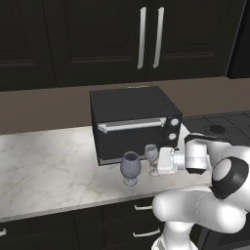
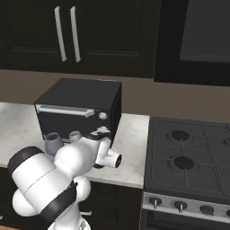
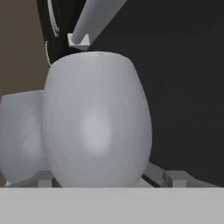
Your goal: Retrieve the wine glasses from the counter and place one next to each plate.
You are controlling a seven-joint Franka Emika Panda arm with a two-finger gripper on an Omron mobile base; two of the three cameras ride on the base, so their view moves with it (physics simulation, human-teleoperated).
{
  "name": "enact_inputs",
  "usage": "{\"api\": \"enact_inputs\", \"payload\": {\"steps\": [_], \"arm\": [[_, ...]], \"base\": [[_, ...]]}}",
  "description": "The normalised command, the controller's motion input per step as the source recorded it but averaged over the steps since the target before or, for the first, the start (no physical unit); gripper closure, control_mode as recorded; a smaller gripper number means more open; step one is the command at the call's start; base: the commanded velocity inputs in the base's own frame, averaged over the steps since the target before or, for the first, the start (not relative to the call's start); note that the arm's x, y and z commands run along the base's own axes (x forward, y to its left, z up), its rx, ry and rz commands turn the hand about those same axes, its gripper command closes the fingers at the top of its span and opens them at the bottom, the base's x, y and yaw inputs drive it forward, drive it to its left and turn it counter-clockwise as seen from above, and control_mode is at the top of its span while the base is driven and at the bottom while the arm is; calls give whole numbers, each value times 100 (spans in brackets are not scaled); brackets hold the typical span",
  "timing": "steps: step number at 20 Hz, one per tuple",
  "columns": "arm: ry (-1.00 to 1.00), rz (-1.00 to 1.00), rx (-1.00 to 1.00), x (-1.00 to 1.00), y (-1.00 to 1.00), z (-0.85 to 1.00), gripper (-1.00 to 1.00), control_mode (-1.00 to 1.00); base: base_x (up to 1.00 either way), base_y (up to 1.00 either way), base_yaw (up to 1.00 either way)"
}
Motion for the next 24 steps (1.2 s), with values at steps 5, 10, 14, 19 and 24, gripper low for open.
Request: {"api": "enact_inputs", "payload": {"steps": [5, 10, 14, 19, 24], "arm": [[0, 0, 1, -6, 2, 13, 100, -100], [-15, 2, 0, -55, -6, 80, 100, -100], [-25, 9, 0, -94, -13, 100, 100, -100], [-12, 11, 0, -83, -3, 100, 100, -100], [-1, 5, 8, -77, -8, 100, 100, -100]], "base": [[0, 0, 0], [0, 0, 0], [0, 0, 0], [0, 0, 0], [0, 0, 0]]}}
